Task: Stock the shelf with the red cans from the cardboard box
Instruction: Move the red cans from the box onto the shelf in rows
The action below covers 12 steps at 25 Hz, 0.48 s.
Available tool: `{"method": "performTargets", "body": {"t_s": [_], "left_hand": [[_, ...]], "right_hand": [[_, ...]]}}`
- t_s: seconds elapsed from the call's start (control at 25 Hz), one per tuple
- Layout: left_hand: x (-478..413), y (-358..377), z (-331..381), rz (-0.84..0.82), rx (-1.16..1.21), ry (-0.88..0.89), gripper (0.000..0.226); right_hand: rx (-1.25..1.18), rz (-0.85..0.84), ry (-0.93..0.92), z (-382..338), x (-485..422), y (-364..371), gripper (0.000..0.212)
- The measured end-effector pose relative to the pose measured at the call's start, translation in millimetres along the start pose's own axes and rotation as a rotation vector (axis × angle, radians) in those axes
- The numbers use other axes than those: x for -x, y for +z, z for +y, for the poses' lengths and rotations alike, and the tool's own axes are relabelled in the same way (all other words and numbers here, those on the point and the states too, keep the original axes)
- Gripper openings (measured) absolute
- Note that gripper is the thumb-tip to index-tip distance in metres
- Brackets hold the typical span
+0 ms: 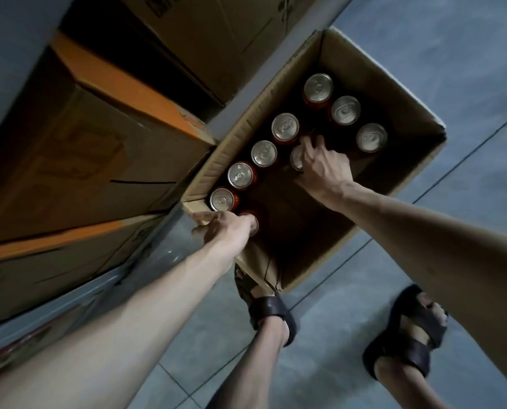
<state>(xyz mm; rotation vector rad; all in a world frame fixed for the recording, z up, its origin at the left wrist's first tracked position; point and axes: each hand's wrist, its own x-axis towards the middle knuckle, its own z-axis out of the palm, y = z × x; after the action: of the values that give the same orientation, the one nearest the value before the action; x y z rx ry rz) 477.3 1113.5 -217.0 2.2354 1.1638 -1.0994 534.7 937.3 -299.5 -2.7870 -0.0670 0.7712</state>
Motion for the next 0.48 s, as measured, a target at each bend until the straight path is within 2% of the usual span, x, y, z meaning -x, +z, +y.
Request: {"method": "performTargets", "body": {"t_s": [0.08,0.16,0.24,0.32,0.4,0.48], "left_hand": [[-1,-1,1,-0.028,-0.034,0.033,0.076],[1,-5,3,-0.046,-0.058,0.031,0.073],[6,-9,1,-0.035,-0.030,0.003,0.087],[20,-17,-1,0.033,-0.085,0.043,0.103],[43,-26,0,0.100,-0.185,0.272,0.101],[74,-41,11,0.064,-0.173,0.516,0.090]], "right_hand": [[-0.026,0.051,0.013,-2,-6,7,0.063],[-0.086,0.062,0.057,-2,-7,8,0.065],[-0.227,0.062,0.162,0,3,5,0.072],[-0.457,0.031,0.266,3,24,-8,0.069],[-0.795,-0.059,0.319,8,52,-35,0.062],[-1.048,-0.120,0.267,13,84,-73,0.056]]}}
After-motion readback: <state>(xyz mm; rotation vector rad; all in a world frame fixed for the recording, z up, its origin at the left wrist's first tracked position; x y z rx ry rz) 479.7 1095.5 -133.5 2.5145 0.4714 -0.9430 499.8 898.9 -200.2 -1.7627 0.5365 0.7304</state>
